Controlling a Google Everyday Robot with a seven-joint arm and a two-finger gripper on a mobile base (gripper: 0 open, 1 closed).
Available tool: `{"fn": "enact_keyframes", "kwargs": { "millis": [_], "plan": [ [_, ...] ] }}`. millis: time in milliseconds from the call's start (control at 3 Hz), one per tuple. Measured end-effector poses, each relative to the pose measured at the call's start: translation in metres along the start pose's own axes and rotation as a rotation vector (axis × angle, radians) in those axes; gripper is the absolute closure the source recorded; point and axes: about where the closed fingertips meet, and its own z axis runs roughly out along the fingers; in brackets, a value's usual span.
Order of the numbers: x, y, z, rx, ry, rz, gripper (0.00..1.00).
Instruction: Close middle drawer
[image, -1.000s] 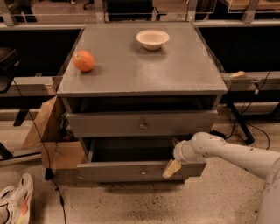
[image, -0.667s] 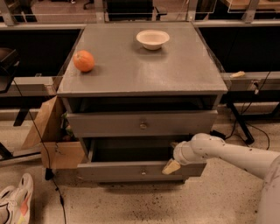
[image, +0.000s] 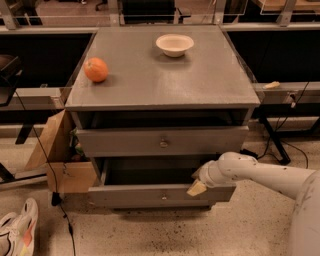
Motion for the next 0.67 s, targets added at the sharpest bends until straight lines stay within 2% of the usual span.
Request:
{"fn": "enact_keyframes", "kwargs": {
  "millis": [333,667],
  "plan": [
    [0.0006,0.0013,-0.0024,0.007,0.003,0.005,0.89],
    [-0.0002,0.0001,-0.0051,0.019,0.004,0.009,1.0]
  ]
}}
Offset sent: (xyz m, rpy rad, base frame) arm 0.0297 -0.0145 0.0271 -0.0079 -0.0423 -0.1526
